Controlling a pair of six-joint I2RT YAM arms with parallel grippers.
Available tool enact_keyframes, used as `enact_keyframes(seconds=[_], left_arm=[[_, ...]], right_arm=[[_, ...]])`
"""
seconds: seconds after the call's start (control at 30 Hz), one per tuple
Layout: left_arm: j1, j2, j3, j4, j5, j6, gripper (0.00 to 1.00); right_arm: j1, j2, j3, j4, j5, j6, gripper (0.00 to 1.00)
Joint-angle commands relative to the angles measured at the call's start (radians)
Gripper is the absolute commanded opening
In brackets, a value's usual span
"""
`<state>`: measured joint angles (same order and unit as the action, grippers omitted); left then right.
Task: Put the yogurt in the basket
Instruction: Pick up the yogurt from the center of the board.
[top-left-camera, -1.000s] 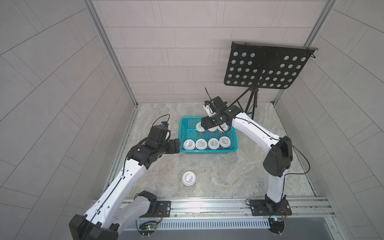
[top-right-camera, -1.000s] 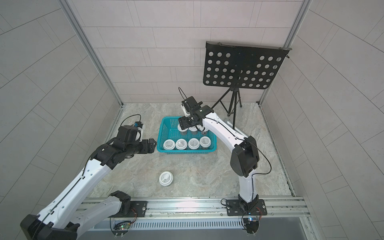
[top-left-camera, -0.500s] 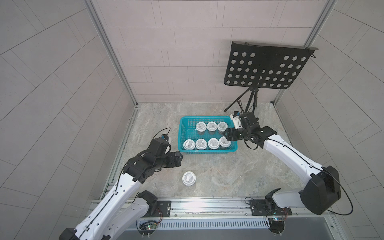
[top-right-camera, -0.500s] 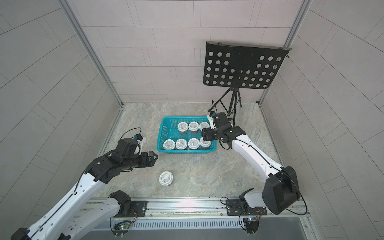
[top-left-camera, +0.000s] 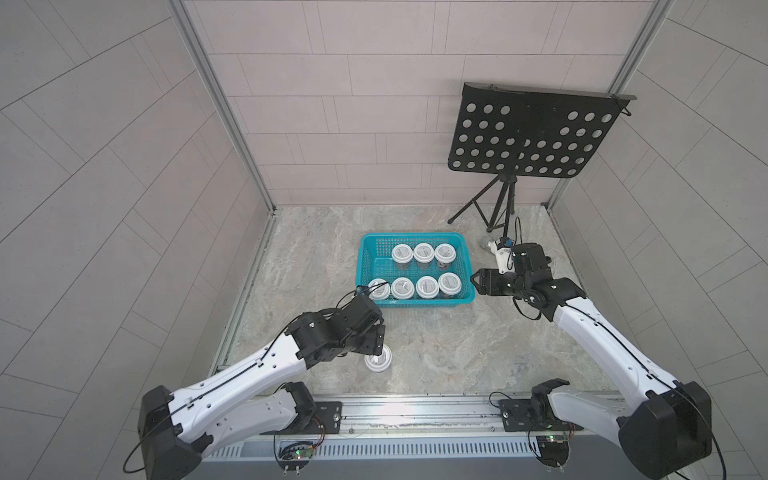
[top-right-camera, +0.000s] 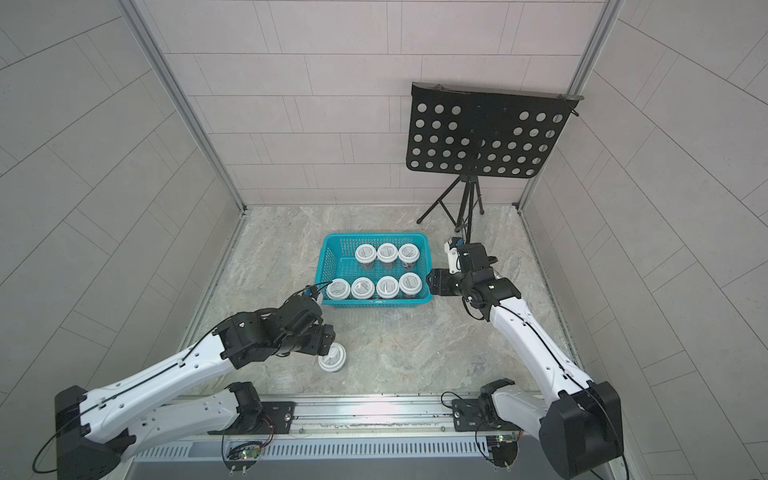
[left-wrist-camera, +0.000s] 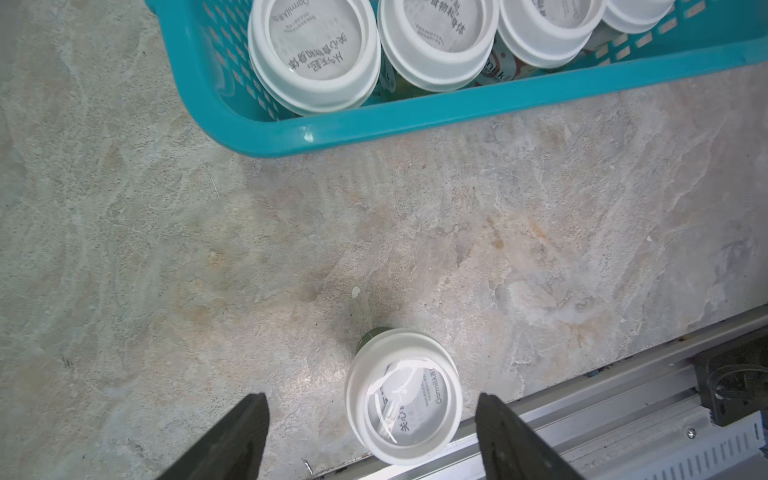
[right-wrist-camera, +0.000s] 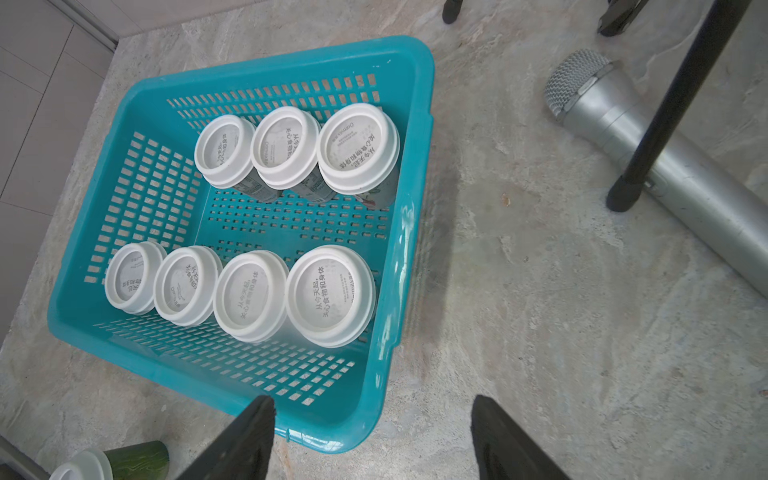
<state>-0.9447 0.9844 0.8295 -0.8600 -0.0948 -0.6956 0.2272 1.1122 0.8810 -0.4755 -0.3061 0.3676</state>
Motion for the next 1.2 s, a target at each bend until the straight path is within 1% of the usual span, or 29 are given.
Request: enact_keyframes(seconds=[0.0, 0.07, 0.33, 0.5, 0.73, 0.93, 1.17], left_arm=[[-0.041, 0.027, -0.009, -0.015, -0.059, -0.038, 0.84], [-0.063, 0.038, -0.019, -0.008, -0.06, -0.066, 0.83], [-0.126, 0.06, -0.076, 0.073, -0.024, -0.102, 0.82], [-0.135, 0.074, -0.088, 0.099, -0.008, -0.103, 0.8], [-0.14, 0.093, -0.099, 0.105, -0.026, -0.105, 0.79], [-0.15, 0.109, -0.099, 0.107, -0.026, -0.104, 0.75], [-0.162, 0.12, -0.096, 0.075, -0.036, -0.107, 0.75]], right_arm=[[-0.015, -0.02, -0.011, -0.005, -0.017, -0.002, 0.79], [-0.02, -0.018, -0.013, -0.005, -0.022, -0.002, 0.78], [-0.026, -0.018, -0.018, -0.005, -0.03, -0.001, 0.79], [-0.026, -0.02, -0.024, -0.005, -0.032, -0.002, 0.79], [-0.029, -0.019, -0.03, -0.003, -0.033, 0.0, 0.79], [-0.032, -0.013, -0.033, -0.003, -0.034, 0.0, 0.79], [-0.035, -0.012, -0.035, -0.003, -0.035, -0.001, 0.79]])
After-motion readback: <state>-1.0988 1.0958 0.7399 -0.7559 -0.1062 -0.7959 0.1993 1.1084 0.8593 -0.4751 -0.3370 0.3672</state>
